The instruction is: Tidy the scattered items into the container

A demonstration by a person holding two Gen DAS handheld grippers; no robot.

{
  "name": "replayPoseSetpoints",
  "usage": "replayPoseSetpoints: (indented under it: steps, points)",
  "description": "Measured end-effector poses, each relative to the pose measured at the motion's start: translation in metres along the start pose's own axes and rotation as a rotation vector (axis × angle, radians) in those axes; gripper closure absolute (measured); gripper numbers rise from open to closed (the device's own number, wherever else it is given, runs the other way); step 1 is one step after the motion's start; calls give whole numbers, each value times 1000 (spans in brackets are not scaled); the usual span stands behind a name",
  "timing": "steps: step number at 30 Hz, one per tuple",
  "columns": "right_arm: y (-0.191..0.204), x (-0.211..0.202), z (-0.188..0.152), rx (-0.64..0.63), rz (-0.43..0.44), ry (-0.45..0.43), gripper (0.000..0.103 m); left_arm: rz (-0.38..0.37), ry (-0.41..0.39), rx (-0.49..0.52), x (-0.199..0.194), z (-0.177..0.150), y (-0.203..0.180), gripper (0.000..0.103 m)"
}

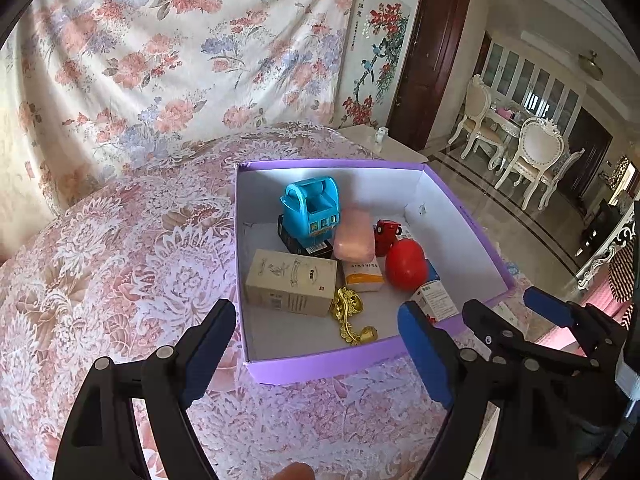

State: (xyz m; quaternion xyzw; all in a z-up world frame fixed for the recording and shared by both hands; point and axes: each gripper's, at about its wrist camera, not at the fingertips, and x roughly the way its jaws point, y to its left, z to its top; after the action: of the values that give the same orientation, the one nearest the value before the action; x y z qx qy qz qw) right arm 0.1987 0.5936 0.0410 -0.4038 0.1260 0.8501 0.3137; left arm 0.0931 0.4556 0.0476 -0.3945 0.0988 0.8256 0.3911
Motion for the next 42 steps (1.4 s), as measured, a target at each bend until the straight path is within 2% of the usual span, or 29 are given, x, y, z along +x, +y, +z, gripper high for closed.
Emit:
replayPoseSetpoints:
  steps: [42]
  points:
    - [1,0,1,-3,-16,9,24,4,11,5,0,0,0,20]
